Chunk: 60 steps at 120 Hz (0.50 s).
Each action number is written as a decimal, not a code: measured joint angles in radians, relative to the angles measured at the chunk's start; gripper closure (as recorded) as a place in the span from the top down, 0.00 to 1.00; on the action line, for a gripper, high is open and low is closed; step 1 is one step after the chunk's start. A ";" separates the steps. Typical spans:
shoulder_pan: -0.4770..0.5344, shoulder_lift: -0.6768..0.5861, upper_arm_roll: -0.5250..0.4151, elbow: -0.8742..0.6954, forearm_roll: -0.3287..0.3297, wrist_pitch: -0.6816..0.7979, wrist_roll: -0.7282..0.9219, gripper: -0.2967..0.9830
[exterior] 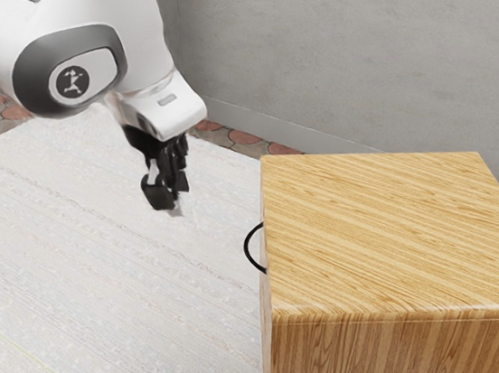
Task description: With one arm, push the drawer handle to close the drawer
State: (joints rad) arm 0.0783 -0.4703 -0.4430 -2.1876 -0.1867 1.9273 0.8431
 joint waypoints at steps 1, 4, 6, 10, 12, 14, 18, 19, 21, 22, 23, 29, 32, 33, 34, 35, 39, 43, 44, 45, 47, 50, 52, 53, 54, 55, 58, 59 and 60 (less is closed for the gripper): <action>0.003 0.000 0.007 0.009 0.000 -0.004 -0.005 0.42; 0.022 0.009 0.022 0.042 0.001 -0.014 -0.021 0.46; 0.041 0.018 0.029 0.064 0.001 -0.021 -0.033 0.48; 0.074 0.042 0.038 0.107 0.002 -0.034 -0.059 0.52; 0.085 0.050 0.041 0.124 0.002 -0.040 -0.072 0.54; 0.092 0.056 0.043 0.140 0.002 -0.045 -0.085 0.56; 0.105 0.066 0.046 0.172 0.004 -0.054 -0.113 0.59; 0.108 0.068 0.046 0.179 0.004 -0.056 -0.120 0.60; 0.111 0.071 0.049 0.192 0.005 -0.060 -0.133 0.61; 0.110 0.072 0.053 0.198 0.005 -0.062 -0.140 0.61; 0.108 0.074 0.059 0.203 0.006 -0.064 -0.147 0.62; 0.043 0.108 0.139 0.244 0.016 -0.074 -0.191 0.65; 0.000 0.132 0.189 0.268 0.028 -0.078 -0.215 0.66; -0.014 0.141 0.206 0.278 0.032 -0.081 -0.223 0.67; -0.026 0.150 0.222 0.288 0.036 -0.083 -0.231 0.67; -0.037 0.158 0.235 0.297 0.039 -0.086 -0.239 0.68; -0.071 0.185 0.277 0.327 0.056 -0.096 -0.271 0.69; -0.108 0.209 0.318 0.355 0.074 -0.105 -0.303 0.70; -0.114 0.213 0.325 0.360 0.078 -0.107 -0.311 0.70; -0.119 0.217 0.332 0.364 0.081 -0.109 -0.319 0.71; -0.127 0.224 0.342 0.371 0.087 -0.112 -0.334 0.71; -0.133 0.233 0.353 0.379 0.095 -0.116 -0.356 0.72; -0.135 0.238 0.358 0.383 0.100 -0.119 -0.370 0.72; -0.136 0.240 0.360 0.384 0.102 -0.120 -0.376 0.72; -0.137 0.243 0.362 0.386 0.104 -0.122 -0.383 0.72; -0.138 0.247 0.364 0.388 0.106 -0.123 -0.390 0.73; -0.139 0.260 0.369 0.399 0.111 -0.126 -0.410 0.73; -0.139 0.264 0.370 0.402 0.112 -0.128 -0.417 0.73; -0.139 0.267 0.371 0.405 0.113 -0.129 -0.423 0.73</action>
State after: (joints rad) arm -0.0608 -0.2034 -0.0720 -1.7830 -0.0733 1.7988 0.4200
